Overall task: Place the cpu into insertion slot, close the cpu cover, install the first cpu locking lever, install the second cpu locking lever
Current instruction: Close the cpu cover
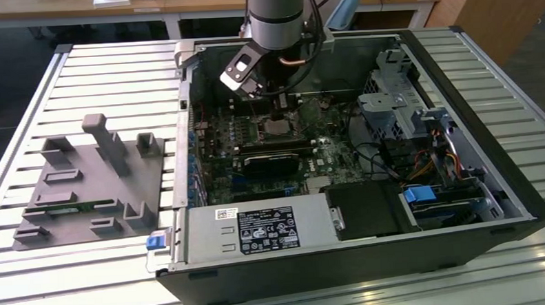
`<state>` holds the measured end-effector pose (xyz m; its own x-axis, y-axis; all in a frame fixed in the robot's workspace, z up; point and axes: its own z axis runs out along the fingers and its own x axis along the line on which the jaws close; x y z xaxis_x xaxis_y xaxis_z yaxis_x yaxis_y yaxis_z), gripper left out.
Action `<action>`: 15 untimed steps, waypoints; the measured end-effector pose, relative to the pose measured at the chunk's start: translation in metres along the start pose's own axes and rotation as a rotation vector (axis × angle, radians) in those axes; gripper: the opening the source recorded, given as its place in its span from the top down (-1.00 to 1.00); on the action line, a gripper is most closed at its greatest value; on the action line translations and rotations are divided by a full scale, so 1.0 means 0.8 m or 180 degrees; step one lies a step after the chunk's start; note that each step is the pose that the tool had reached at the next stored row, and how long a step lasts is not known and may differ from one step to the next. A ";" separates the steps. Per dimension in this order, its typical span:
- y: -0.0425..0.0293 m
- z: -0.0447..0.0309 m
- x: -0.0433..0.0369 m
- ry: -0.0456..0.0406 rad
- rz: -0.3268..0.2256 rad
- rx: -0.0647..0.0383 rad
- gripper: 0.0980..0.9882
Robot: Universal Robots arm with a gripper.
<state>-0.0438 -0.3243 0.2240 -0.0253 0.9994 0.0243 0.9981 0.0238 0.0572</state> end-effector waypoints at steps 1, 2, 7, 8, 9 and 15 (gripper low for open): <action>0.0000 -0.0007 0.000 -0.0001 0.0006 0.0001 0.98; 0.0001 -0.0024 0.000 -0.0001 0.0009 0.0000 0.98; 0.0018 -0.0307 0.001 -0.0001 0.0018 0.0000 0.98; 0.0022 -0.0381 0.001 -0.0002 0.0021 0.0000 0.98; 0.0023 -0.0406 0.001 -0.0002 0.0023 0.0000 0.98; 0.0023 -0.0413 -0.005 -0.0002 0.0036 -0.0001 0.98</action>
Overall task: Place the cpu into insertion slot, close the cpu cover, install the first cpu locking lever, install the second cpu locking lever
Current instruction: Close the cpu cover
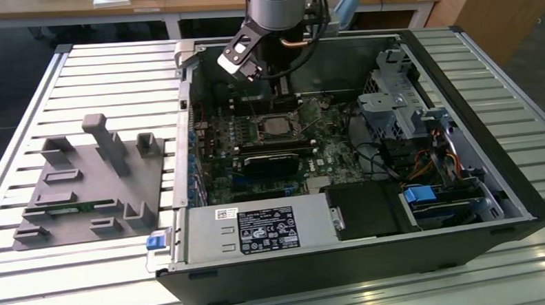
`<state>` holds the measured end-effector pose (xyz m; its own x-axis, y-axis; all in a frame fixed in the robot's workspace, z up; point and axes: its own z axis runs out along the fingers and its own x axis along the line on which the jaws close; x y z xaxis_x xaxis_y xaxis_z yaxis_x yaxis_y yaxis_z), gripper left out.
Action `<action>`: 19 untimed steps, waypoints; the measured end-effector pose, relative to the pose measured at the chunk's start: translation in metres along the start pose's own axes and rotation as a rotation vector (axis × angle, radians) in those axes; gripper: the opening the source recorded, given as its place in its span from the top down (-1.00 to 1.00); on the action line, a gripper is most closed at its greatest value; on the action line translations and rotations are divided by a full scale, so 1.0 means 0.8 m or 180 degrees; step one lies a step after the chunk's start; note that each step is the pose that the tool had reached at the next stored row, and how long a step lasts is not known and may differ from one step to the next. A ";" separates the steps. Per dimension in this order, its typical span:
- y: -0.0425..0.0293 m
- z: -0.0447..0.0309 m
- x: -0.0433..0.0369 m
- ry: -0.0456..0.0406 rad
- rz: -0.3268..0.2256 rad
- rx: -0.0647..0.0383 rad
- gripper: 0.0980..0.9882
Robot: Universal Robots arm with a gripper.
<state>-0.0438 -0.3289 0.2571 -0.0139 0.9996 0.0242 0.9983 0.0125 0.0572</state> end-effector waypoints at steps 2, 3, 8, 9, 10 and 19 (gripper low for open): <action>0.0003 0.0000 -0.002 0.0000 0.0006 0.0005 0.98; 0.0009 0.0000 -0.003 0.0000 0.0009 0.0013 0.98; 0.0082 0.0001 -0.003 0.0000 0.0013 0.0079 0.98; 0.0098 0.0000 -0.003 0.0000 0.0013 0.0094 0.98; 0.0124 0.0002 -0.003 0.0001 0.0013 0.0102 0.98; 0.0205 -0.0074 -0.003 0.0001 0.0013 0.0106 0.98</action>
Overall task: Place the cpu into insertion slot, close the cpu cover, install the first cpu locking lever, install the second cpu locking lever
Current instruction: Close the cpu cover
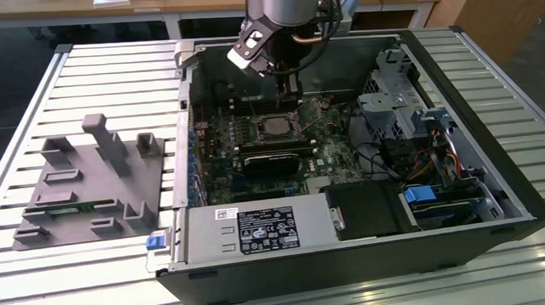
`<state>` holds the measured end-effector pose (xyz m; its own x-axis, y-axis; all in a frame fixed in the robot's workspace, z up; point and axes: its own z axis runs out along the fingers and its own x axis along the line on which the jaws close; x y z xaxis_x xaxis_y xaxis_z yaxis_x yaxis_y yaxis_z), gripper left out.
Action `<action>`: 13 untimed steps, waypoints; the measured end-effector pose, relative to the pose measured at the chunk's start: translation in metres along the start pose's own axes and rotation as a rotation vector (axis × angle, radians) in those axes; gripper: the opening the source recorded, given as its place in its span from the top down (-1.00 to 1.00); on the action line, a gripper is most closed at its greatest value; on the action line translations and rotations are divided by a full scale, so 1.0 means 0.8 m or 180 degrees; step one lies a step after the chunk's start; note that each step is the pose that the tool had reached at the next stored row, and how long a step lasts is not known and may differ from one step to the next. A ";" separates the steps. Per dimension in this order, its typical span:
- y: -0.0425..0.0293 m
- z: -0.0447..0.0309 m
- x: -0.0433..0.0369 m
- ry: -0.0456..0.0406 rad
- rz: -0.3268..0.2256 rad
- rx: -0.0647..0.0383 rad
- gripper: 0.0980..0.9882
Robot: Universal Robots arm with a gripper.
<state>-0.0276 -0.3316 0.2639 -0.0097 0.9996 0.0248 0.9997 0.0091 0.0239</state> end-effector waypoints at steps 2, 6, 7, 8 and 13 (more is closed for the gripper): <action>0.0018 0.0001 0.000 0.0001 0.0000 0.0000 0.98; 0.0150 0.0004 0.000 0.0001 0.0000 0.0000 0.98; 0.0185 0.0005 0.000 0.0001 0.0000 0.0000 0.98; 0.0218 0.0006 0.000 0.0001 0.0000 0.0000 0.98; 0.0317 0.0008 0.000 0.0001 0.0000 0.0000 0.98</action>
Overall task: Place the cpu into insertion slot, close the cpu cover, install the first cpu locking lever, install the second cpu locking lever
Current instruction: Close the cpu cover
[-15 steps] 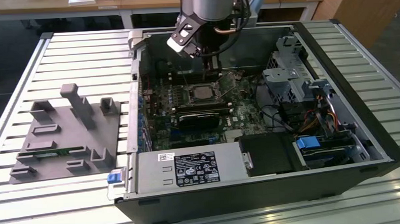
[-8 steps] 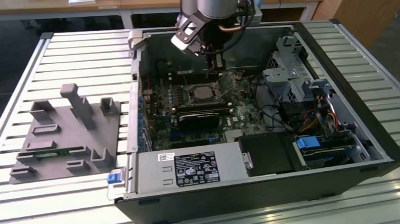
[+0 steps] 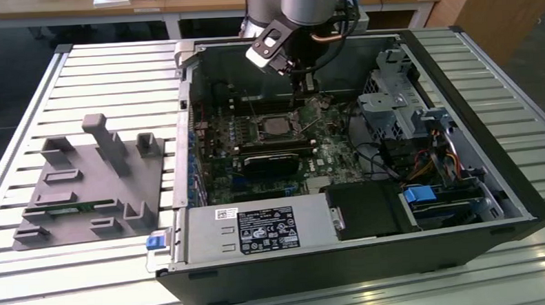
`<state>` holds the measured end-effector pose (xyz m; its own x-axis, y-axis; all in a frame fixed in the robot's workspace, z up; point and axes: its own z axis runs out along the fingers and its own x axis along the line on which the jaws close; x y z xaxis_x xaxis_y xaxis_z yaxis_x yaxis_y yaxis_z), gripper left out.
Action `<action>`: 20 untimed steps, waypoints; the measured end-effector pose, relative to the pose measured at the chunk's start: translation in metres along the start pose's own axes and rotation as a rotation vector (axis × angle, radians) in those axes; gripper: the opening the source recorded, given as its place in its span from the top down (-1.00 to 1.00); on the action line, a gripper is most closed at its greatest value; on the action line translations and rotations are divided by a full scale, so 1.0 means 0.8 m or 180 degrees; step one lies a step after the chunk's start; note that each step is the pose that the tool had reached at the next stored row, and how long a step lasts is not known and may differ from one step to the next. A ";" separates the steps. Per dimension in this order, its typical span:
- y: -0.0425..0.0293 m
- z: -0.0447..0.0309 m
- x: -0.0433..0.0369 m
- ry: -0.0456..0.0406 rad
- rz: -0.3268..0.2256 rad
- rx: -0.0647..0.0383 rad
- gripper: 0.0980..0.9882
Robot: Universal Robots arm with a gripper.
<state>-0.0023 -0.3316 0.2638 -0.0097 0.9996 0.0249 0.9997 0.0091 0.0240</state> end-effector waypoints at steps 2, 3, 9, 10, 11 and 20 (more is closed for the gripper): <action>0.0002 0.0000 0.000 0.0000 0.0000 0.0000 0.98; 0.0003 0.0001 0.000 0.0000 0.0000 0.0000 0.98; 0.0076 0.0011 0.000 0.0000 0.0000 0.0000 0.98; 0.0088 0.0012 0.000 0.0000 0.0000 0.0000 0.98; 0.0100 0.0013 0.000 0.0000 0.0000 0.0000 0.98; 0.0178 0.0016 0.000 0.0000 0.0000 0.0000 0.98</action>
<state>0.0120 -0.3315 0.2629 -0.0097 0.9996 0.0249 0.9997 0.0091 0.0239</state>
